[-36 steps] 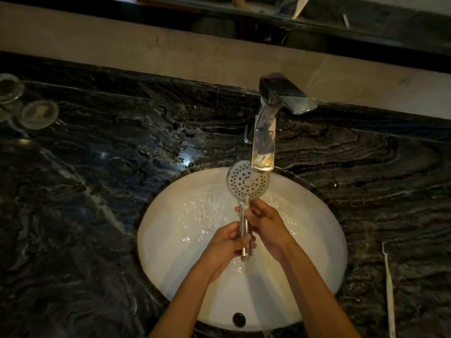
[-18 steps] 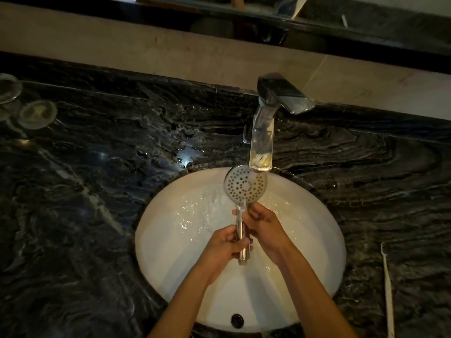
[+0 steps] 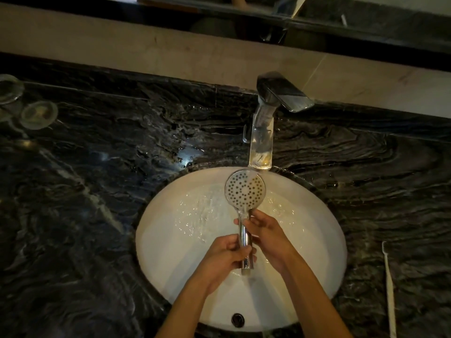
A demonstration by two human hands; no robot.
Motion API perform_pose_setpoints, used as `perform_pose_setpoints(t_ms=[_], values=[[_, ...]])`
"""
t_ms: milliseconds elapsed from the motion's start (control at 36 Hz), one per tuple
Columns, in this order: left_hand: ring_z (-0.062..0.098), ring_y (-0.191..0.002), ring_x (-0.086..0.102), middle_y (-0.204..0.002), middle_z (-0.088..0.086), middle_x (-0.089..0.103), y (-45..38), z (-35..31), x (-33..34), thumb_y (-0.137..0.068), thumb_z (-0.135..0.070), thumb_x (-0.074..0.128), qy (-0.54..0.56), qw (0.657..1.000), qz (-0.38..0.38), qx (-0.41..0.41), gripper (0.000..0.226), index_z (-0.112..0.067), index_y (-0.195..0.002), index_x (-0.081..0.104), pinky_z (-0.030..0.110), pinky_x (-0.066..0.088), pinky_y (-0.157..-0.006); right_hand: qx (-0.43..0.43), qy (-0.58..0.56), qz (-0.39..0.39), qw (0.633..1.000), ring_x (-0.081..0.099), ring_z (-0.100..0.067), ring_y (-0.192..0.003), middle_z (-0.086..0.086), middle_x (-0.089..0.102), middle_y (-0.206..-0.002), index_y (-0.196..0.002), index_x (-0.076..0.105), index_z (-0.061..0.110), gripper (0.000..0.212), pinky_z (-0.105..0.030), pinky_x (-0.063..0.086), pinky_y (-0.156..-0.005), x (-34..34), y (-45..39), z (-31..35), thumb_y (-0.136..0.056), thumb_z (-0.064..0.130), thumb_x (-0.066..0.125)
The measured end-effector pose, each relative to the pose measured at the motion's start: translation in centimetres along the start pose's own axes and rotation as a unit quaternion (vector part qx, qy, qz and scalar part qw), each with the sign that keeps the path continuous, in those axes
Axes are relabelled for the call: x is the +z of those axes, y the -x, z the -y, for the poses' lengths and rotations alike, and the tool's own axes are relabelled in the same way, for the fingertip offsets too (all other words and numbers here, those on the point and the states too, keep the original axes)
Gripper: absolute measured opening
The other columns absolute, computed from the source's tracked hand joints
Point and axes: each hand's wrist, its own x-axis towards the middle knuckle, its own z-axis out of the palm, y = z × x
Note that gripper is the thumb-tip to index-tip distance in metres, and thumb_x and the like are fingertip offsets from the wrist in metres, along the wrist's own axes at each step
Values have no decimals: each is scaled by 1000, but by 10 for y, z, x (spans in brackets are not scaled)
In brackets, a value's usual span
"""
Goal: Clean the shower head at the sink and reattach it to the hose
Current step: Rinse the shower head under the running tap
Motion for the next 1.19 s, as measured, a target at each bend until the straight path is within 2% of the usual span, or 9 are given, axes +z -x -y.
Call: perform_pose_setpoints(t_ms=[83,250,444,528,694,889,1000,1083,1194], values=[[30,-90,70,-95,16,73,1,-1,-1,-95,2,56,12,1000,8,-2,19,2,-111,66,40,58,-83,-12,8,-5,1000,67,-26,-92,-10,75,-108,-115,69,14,21,-40,56,-82,2,1,1,-96,10,60],[31,-91,70,-95,17,71,2,-2,-3,-99,4,47,-4,1000,5,-8,22,6,-115,62,44,56,-87,-24,19,-9,999,64,-15,-79,-7,75,-103,-113,70,17,22,-18,47,-54,11,3,0,-94,10,64],[31,-86,68,-91,18,69,3,-9,-9,-97,4,52,12,1000,-4,-4,19,6,-111,64,38,55,-77,-16,35,-5,999,66,-20,-89,-7,75,-109,-115,69,15,24,-26,53,-66,17,-6,-2,-99,4,54],[31,-86,69,-90,18,69,2,-12,-11,-95,3,56,-3,1000,-12,0,20,9,-112,63,37,56,-77,-10,32,-6,999,67,-23,-91,-5,75,-109,-117,66,14,26,-38,57,-81,16,-8,-2,-101,3,49],[28,-87,73,-92,14,73,2,-13,-8,-92,2,60,-74,997,-23,2,18,1,-108,67,41,58,-82,-4,20,-4,1000,70,-19,-97,-2,75,-111,-121,63,16,28,-35,55,-83,6,-1,-1,-101,4,47],[34,-88,73,-95,20,74,11,-6,-10,-93,2,57,-65,997,-45,3,15,2,-102,69,45,58,-82,36,180,-24,983,66,-17,-108,2,70,-117,-125,60,23,31,-35,55,-92,-18,13,12,-95,18,64],[35,-89,73,-94,19,74,17,-7,-14,-93,2,58,-67,996,-62,6,13,2,-100,69,52,55,-88,-51,259,-85,961,66,-10,-102,8,71,-107,-117,64,29,24,-32,54,-88,-26,32,54,-99,40,54],[37,-91,73,-93,17,75,22,-15,-9,-93,1,59,-76,995,-61,13,12,-1,-99,70,53,54,-90,-144,251,-92,953,66,-3,-93,9,72,-101,-113,66,26,39,-29,52,-84,-18,48,108,-102,48,36],[35,-88,74,-96,20,75,27,-29,-2,-92,0,62,-77,995,-64,18,14,-1,-102,70,46,59,-83,-171,181,-125,960,70,-18,-92,-2,76,-93,-104,70,21,60,-36,52,-83,2,52,176,-100,60,25]])
